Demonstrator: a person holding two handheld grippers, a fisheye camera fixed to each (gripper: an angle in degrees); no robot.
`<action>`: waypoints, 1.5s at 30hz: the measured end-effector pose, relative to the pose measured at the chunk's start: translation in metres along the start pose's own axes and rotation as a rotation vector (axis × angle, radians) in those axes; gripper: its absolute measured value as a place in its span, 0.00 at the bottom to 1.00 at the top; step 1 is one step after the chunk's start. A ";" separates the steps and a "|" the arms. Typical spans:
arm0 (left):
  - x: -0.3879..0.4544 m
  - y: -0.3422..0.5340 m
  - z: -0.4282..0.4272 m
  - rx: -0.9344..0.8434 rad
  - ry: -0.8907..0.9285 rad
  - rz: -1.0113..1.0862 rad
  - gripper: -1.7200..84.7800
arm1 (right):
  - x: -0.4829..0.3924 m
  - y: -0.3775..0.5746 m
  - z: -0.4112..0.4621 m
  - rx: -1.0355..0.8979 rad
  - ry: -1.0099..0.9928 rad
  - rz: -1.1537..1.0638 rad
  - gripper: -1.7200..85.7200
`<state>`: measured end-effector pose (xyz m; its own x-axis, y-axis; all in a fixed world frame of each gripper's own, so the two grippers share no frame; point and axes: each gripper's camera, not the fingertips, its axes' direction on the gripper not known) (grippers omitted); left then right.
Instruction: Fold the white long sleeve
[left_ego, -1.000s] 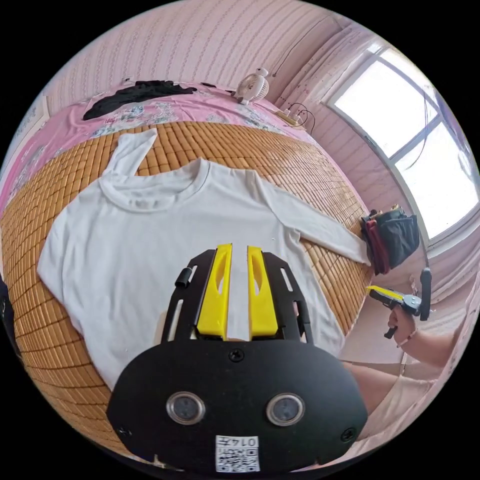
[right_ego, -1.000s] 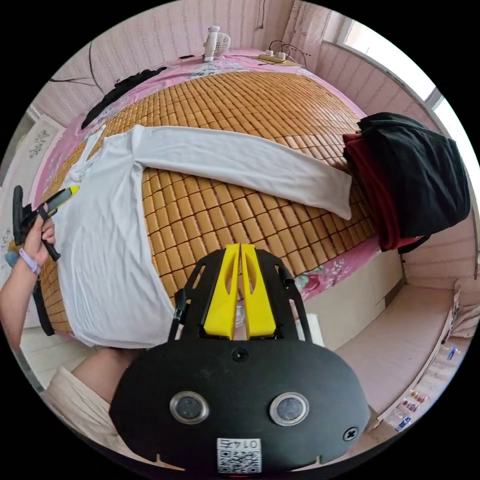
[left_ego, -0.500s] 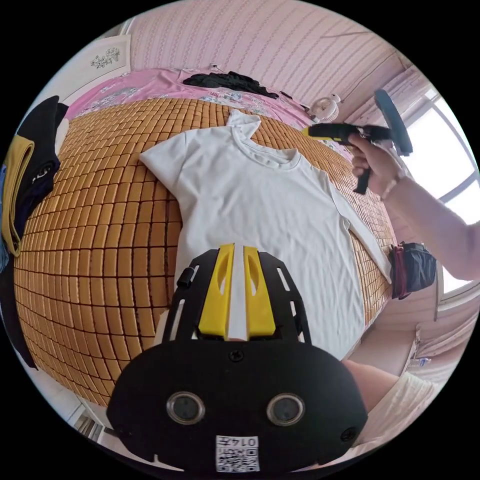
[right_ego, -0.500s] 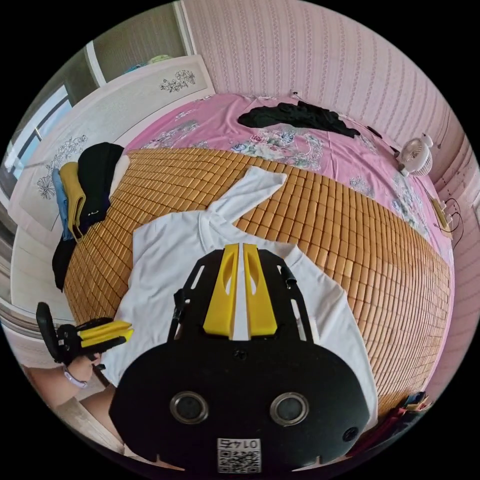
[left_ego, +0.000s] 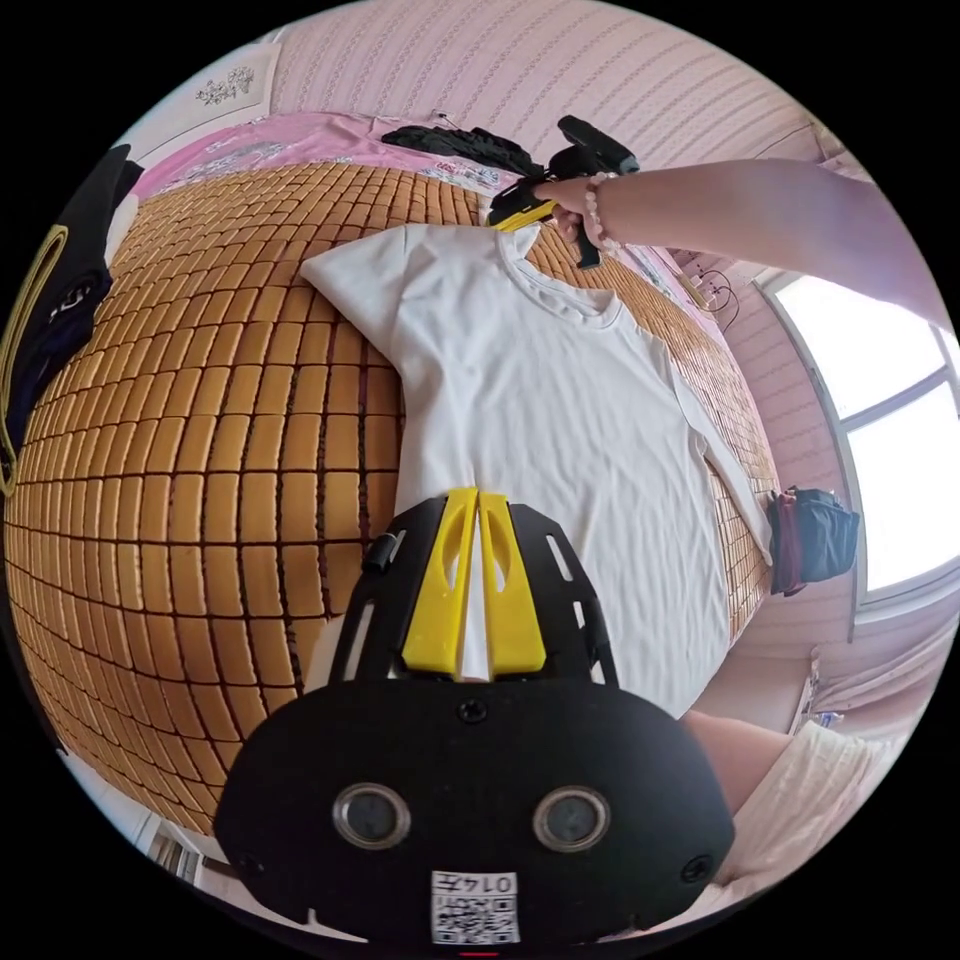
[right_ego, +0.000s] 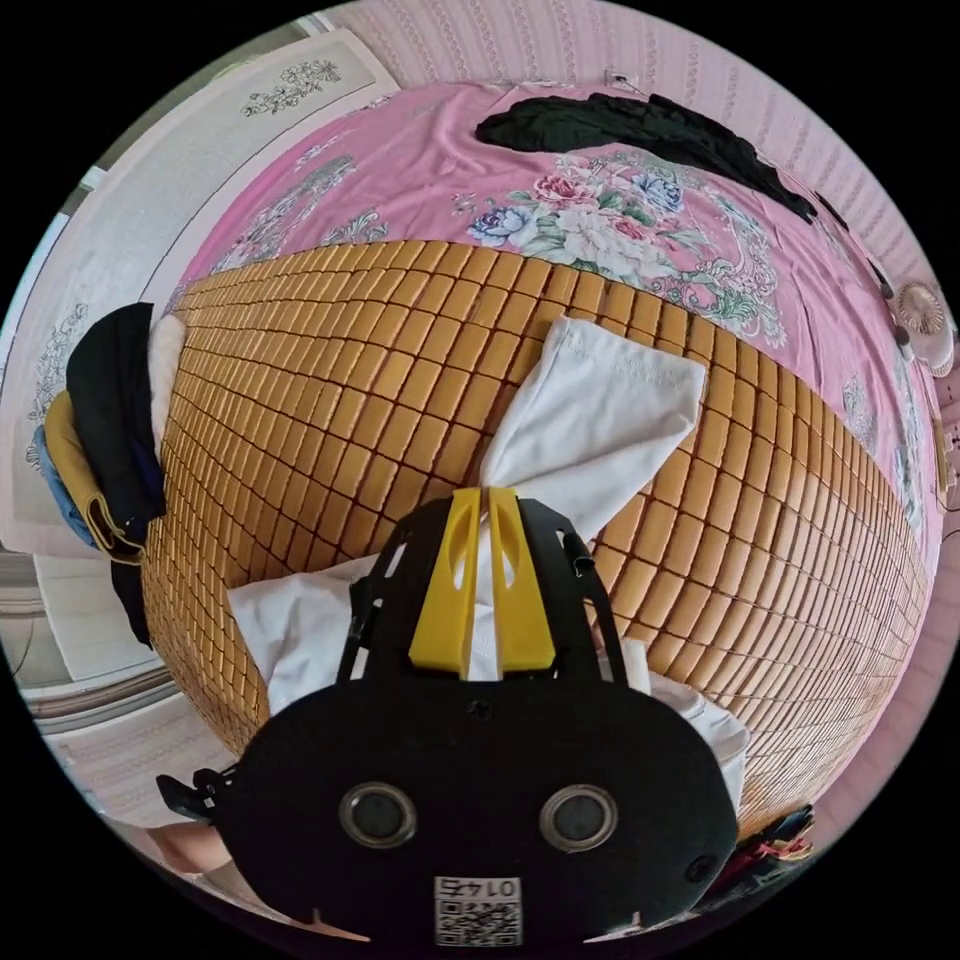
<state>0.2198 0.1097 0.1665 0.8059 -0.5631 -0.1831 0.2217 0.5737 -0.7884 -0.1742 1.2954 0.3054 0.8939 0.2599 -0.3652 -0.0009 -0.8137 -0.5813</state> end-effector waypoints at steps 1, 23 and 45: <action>-0.003 0.001 -0.004 -0.002 0.011 -0.005 0.01 | -0.004 -0.004 -0.006 0.012 0.004 -0.029 0.03; -0.064 0.111 -0.209 0.111 -0.093 -0.110 0.08 | -0.239 0.059 -0.057 0.057 -0.176 -0.915 0.10; -0.143 0.114 -0.276 -0.088 -0.579 -0.062 0.01 | -0.226 0.061 -0.054 0.158 0.031 -0.545 0.02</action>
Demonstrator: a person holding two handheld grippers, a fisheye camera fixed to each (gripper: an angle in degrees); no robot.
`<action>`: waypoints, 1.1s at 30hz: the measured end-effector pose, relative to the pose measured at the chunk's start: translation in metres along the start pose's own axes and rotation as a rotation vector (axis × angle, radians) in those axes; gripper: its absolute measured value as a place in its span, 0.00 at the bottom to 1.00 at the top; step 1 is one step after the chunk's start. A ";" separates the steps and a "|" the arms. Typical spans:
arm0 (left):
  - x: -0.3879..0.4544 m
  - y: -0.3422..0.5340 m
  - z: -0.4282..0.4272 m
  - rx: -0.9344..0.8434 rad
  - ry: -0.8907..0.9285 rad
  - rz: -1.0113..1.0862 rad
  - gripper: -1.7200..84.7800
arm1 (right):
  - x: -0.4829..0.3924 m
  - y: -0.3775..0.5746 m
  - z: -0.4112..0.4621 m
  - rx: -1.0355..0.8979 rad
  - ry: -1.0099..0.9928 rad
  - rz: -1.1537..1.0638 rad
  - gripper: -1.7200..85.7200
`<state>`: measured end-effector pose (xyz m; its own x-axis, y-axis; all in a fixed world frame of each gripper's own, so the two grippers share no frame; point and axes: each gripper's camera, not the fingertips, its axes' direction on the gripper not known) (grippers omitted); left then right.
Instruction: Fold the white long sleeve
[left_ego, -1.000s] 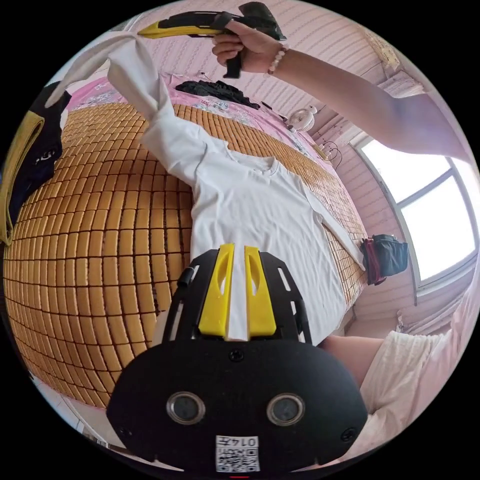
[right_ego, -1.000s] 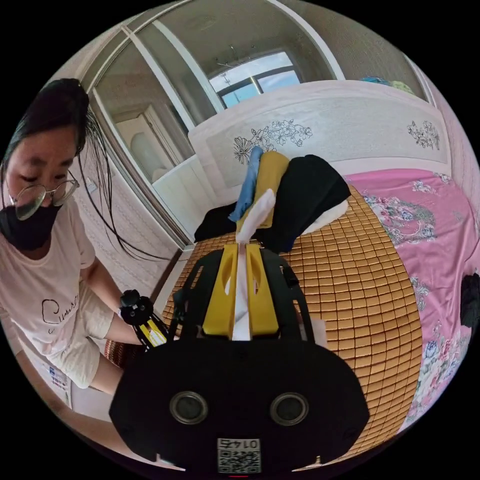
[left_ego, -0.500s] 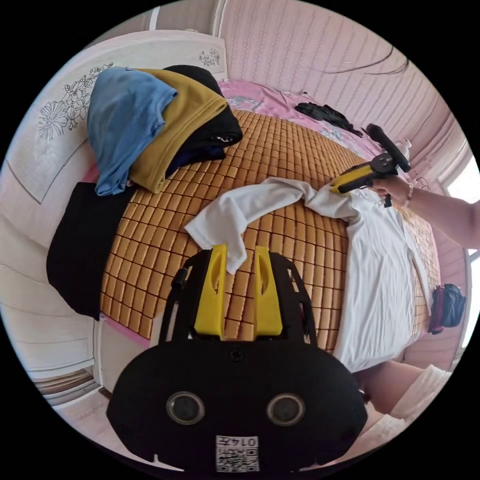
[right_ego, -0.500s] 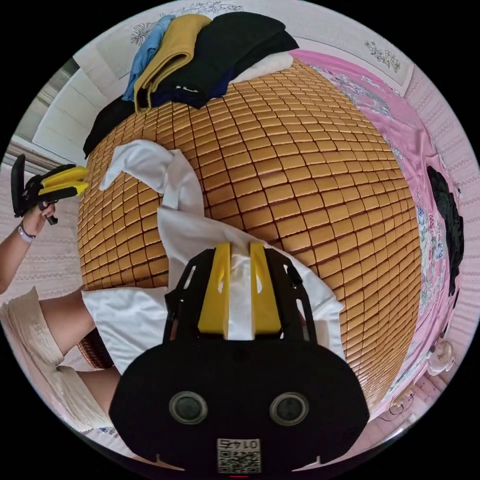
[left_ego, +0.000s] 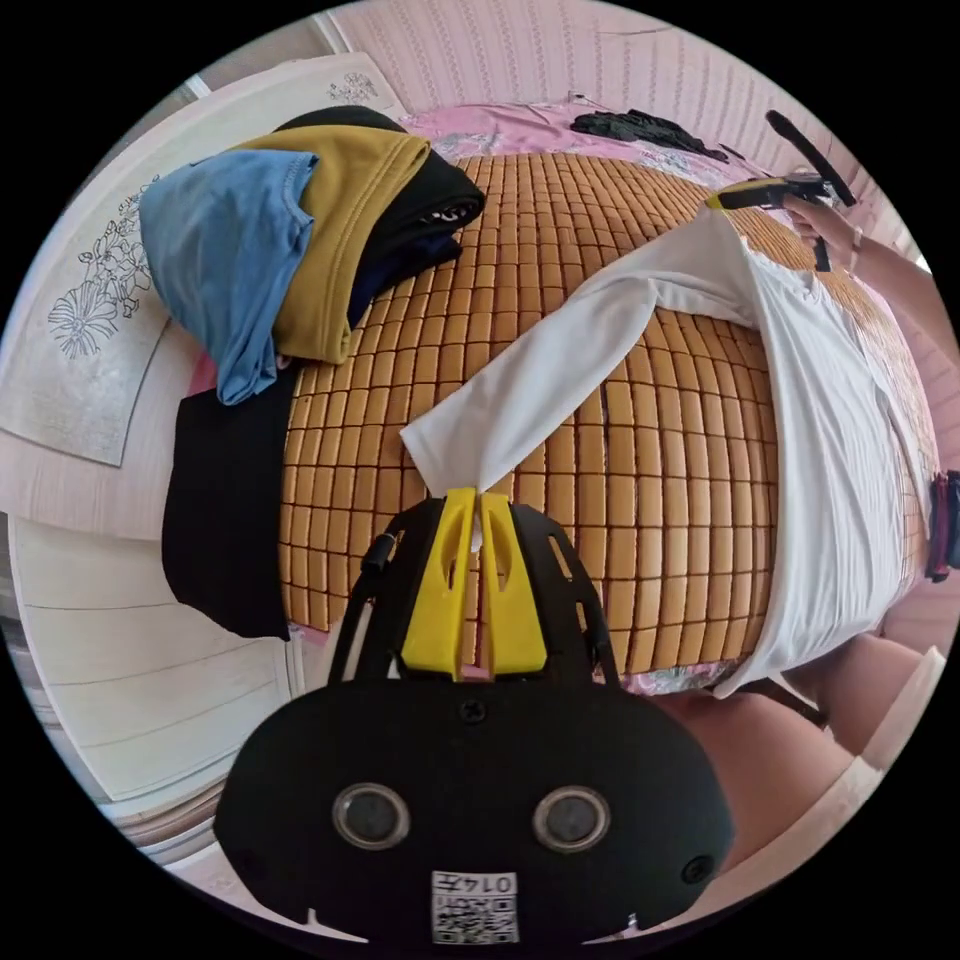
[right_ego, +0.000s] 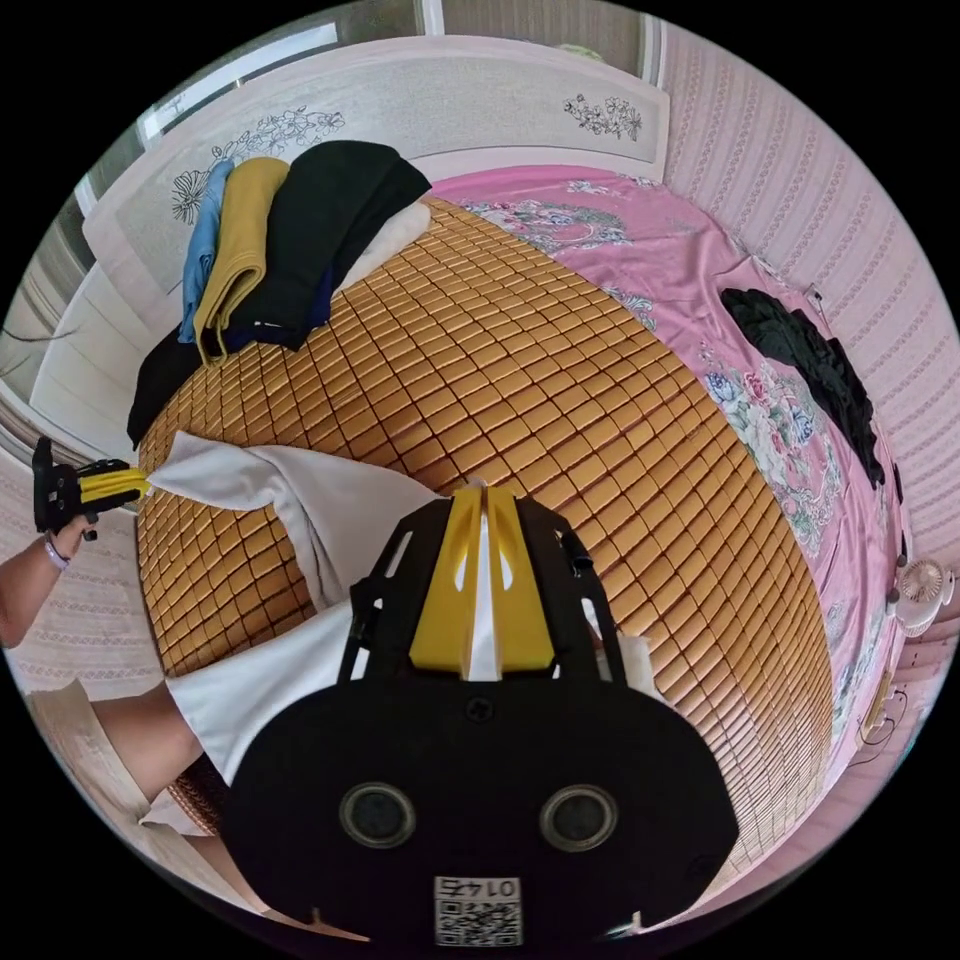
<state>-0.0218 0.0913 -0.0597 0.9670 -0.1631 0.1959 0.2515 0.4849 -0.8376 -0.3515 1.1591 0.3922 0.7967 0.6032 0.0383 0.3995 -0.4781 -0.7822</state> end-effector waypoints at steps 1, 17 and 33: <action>-0.004 0.013 -0.006 0.004 -0.023 0.006 0.02 | -0.003 -0.001 0.006 -0.016 -0.003 -0.003 0.02; -0.105 0.030 0.041 -0.037 0.321 -0.471 0.09 | -0.030 -0.018 0.027 -0.098 0.048 -0.034 0.02; -0.131 0.142 0.005 0.201 0.154 -0.697 0.08 | -0.033 -0.011 0.025 -0.096 0.043 -0.036 0.02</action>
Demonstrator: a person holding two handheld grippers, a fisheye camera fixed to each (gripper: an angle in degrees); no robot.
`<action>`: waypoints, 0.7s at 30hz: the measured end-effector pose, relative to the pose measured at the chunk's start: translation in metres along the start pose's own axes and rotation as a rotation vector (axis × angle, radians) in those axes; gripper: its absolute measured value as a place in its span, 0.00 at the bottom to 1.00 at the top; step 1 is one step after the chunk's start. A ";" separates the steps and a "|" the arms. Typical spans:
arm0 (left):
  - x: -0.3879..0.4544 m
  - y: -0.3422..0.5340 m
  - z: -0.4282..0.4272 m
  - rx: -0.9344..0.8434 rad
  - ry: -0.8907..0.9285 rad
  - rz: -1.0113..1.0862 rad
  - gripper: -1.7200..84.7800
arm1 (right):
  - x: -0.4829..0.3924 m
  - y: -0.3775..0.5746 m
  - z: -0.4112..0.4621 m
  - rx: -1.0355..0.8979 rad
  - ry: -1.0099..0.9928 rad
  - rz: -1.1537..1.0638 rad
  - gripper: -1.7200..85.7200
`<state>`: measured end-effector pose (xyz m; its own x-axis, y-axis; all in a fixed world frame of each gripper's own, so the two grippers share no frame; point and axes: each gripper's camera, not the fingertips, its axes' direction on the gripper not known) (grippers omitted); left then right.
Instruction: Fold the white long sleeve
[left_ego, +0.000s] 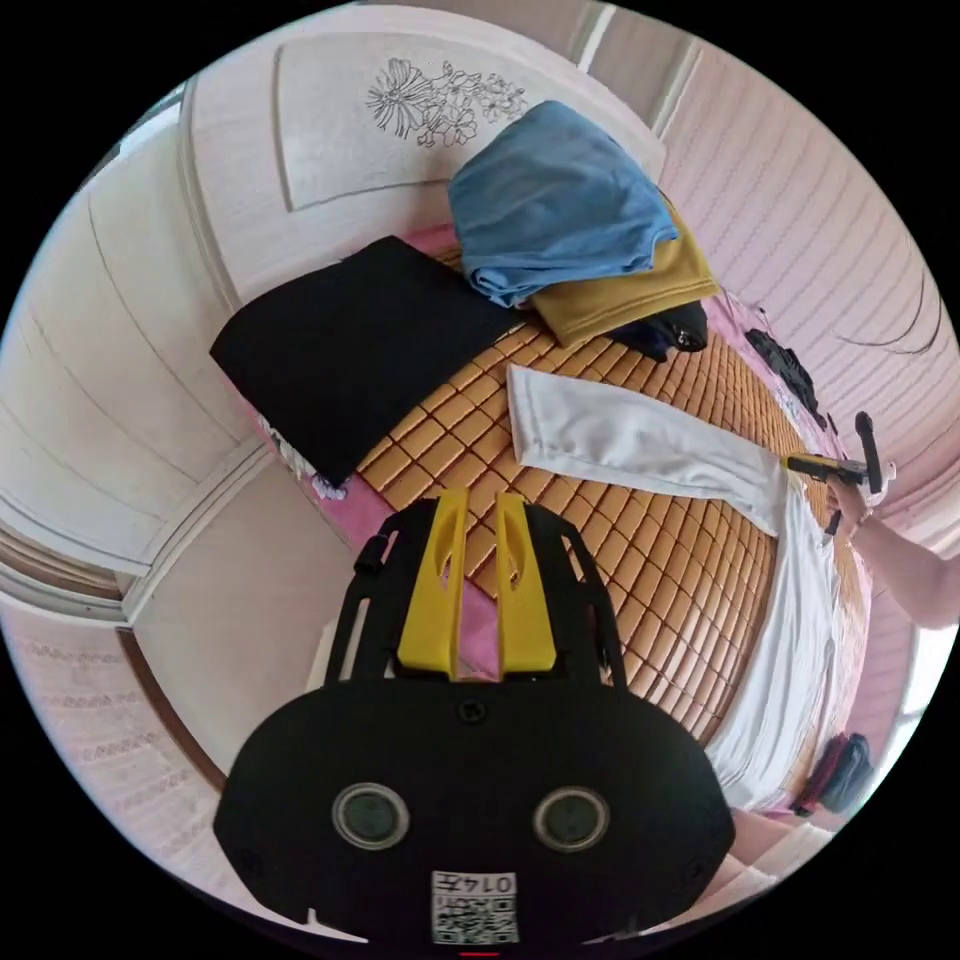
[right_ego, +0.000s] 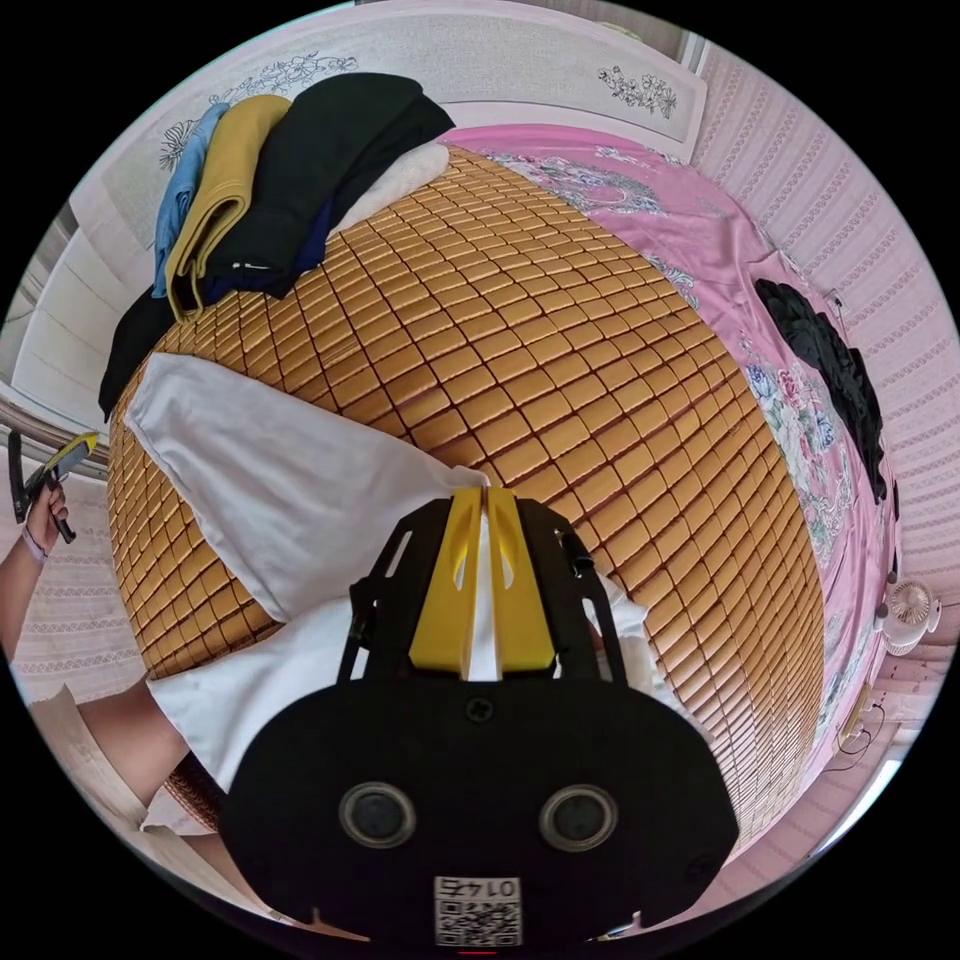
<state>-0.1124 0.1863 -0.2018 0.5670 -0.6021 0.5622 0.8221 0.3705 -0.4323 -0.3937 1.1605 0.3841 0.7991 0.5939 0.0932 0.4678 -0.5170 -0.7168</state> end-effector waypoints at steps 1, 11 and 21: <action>-0.006 0.001 0.004 -0.011 0.016 -0.048 0.07 | 0.001 0.000 0.000 -0.003 -0.001 -0.001 0.02; 0.037 -0.070 0.069 -0.141 0.058 -0.005 0.06 | 0.005 0.007 0.005 -0.017 -0.008 0.010 0.02; 0.055 -0.094 0.085 -0.129 0.002 0.075 0.09 | 0.024 0.038 -0.008 0.034 -0.034 0.075 0.03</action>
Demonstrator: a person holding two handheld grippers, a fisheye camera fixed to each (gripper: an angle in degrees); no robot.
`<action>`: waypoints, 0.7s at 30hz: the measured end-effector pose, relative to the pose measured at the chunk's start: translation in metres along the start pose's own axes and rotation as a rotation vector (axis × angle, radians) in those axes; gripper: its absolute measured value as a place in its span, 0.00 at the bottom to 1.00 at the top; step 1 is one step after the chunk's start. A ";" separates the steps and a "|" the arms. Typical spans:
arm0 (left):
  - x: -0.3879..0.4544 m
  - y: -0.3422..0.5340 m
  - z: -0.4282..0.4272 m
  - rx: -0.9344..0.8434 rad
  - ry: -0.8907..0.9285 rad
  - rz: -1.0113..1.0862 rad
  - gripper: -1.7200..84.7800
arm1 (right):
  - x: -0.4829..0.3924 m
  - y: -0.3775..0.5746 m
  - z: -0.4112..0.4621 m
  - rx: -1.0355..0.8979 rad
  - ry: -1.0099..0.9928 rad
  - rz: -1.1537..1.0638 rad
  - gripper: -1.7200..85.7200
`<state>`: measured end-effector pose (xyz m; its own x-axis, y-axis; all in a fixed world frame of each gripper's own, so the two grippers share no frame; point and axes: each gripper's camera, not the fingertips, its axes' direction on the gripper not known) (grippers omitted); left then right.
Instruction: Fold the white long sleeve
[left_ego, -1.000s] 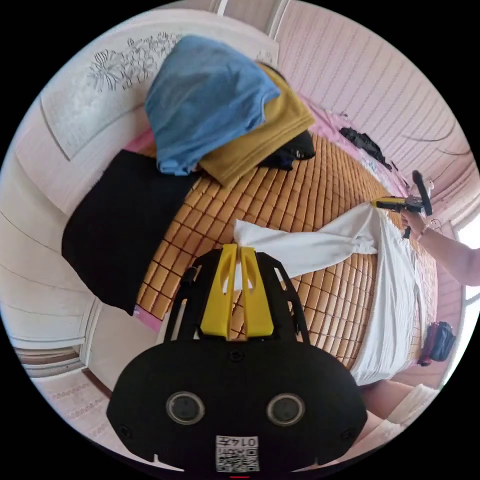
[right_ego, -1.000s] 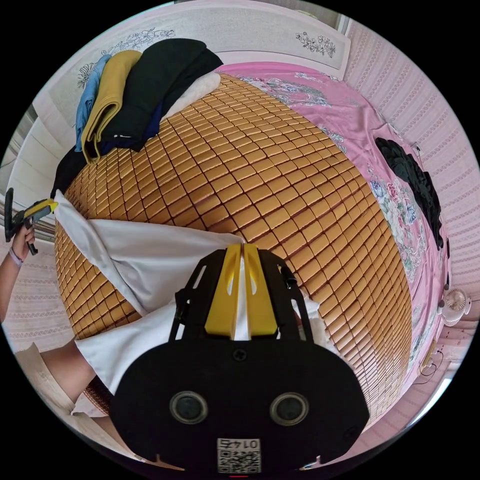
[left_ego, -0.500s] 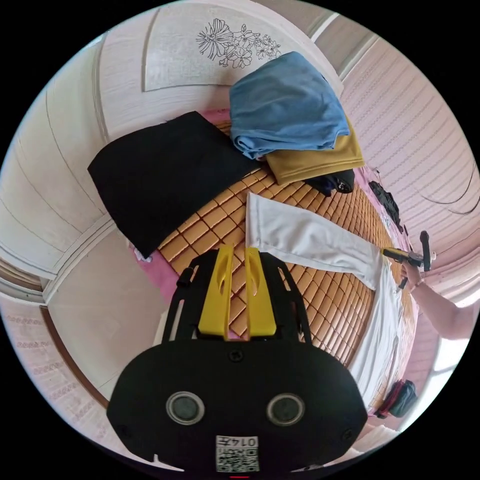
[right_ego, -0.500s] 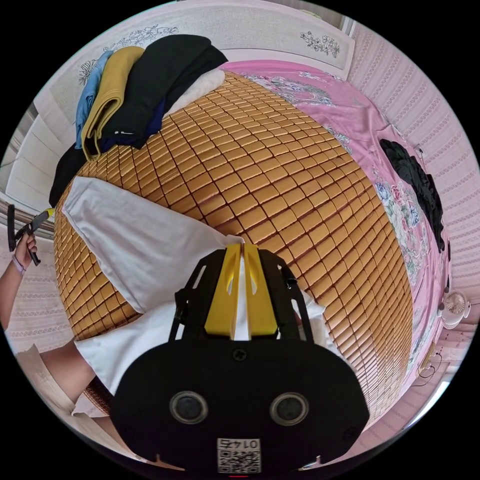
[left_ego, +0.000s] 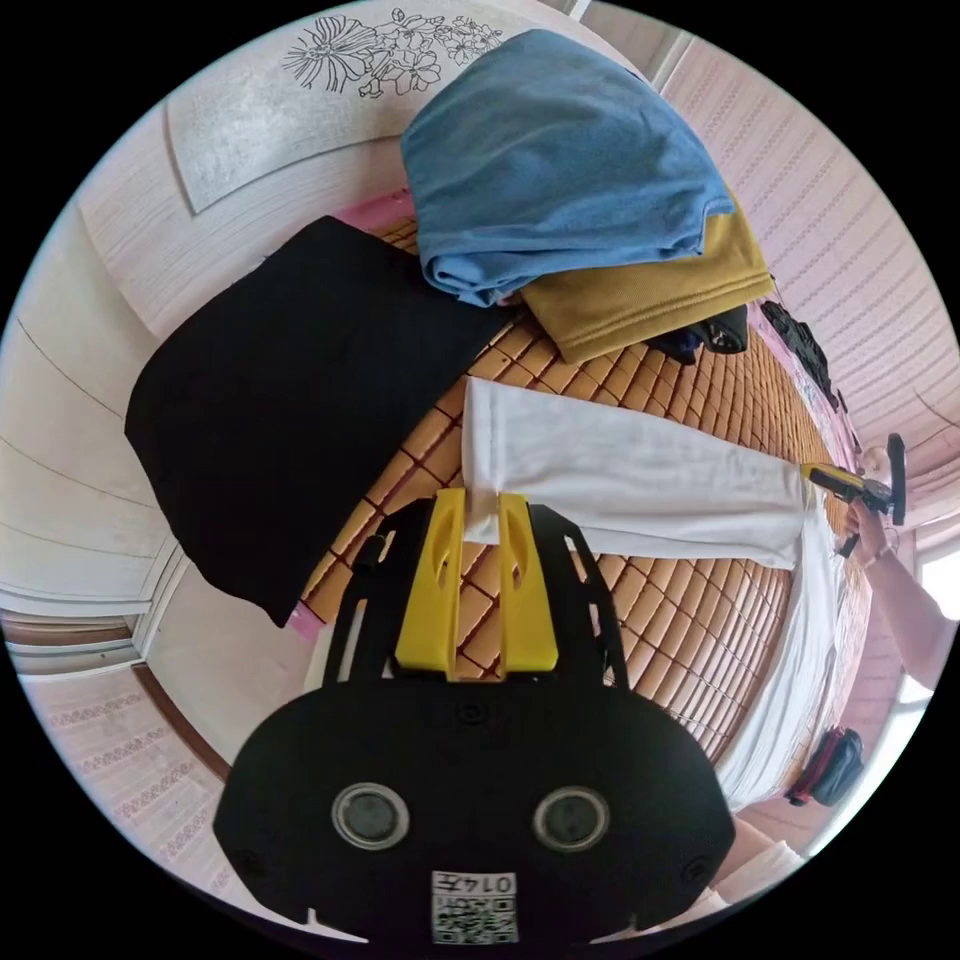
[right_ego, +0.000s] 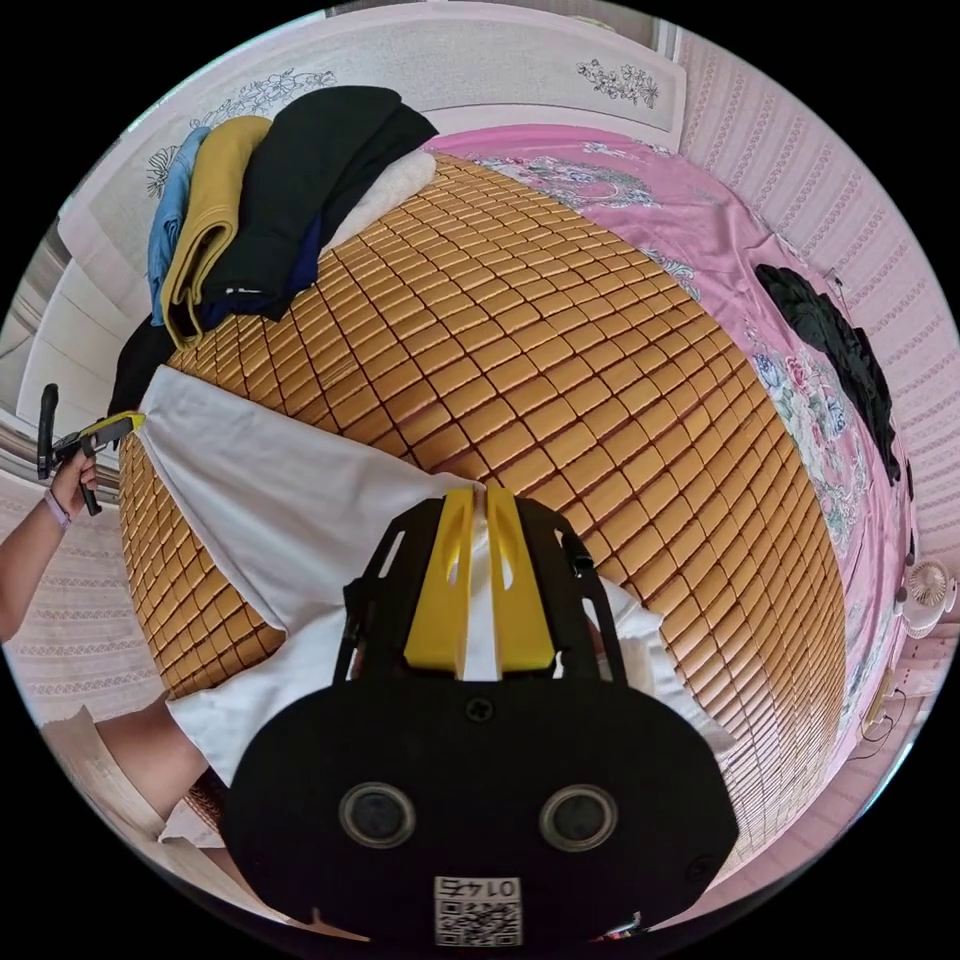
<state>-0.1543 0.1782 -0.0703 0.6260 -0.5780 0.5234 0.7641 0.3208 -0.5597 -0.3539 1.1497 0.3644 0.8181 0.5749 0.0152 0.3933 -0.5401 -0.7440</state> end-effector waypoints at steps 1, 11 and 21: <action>0.003 0.000 -0.001 -0.020 -0.007 -0.002 0.10 | 0.007 0.015 -0.016 0.035 0.010 0.018 0.03; 0.153 0.084 -0.031 -0.215 0.153 0.416 0.09 | 0.024 0.342 -0.099 -0.183 0.056 0.402 0.08; 0.289 0.136 -0.002 -0.311 0.277 0.669 0.09 | -0.042 0.529 -0.107 -0.296 -0.013 0.572 0.08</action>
<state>0.1304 0.0535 0.0036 0.8448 -0.5152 -0.1446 0.1344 0.4660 -0.8745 -0.1351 0.7740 0.0416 0.9284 0.1522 -0.3390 -0.0028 -0.9093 -0.4161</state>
